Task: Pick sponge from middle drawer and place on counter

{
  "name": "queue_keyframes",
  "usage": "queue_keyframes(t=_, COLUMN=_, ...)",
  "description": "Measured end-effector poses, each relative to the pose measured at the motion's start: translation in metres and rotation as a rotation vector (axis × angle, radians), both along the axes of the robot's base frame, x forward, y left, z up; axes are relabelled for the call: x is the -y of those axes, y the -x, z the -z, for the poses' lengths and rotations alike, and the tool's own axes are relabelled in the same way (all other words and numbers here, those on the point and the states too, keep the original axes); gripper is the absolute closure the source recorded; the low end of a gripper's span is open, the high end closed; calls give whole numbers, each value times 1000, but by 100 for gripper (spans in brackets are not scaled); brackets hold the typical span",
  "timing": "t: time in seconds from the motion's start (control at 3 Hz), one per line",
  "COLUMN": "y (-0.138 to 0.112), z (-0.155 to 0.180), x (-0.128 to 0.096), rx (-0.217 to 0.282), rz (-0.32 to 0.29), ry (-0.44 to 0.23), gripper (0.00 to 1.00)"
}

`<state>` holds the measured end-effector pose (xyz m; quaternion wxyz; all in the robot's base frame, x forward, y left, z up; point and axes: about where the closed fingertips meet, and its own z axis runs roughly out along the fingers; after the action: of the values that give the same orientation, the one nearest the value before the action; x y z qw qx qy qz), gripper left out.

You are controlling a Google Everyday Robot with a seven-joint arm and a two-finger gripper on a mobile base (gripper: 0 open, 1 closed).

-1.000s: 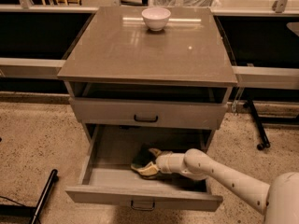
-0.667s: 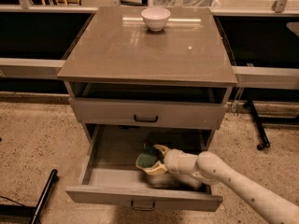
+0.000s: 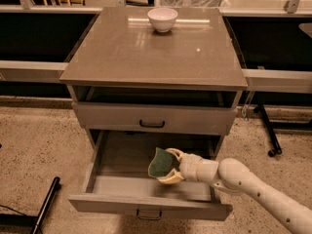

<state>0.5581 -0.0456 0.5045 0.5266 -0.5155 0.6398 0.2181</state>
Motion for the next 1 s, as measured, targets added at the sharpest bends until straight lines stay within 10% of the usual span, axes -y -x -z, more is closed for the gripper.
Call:
queue_keyframes(t=0.33, y=8, z=-30, x=-8, rx=76, rz=-97, ry=45, gripper=100)
queue_keyframes(t=0.67, y=56, z=-91, x=-22, rx=205, rz=-341, ry=199, gripper=100)
queue_keyframes(t=1.0, y=71, z=-115, x=-21, rx=217, rz=-420, ry=259, gripper=100)
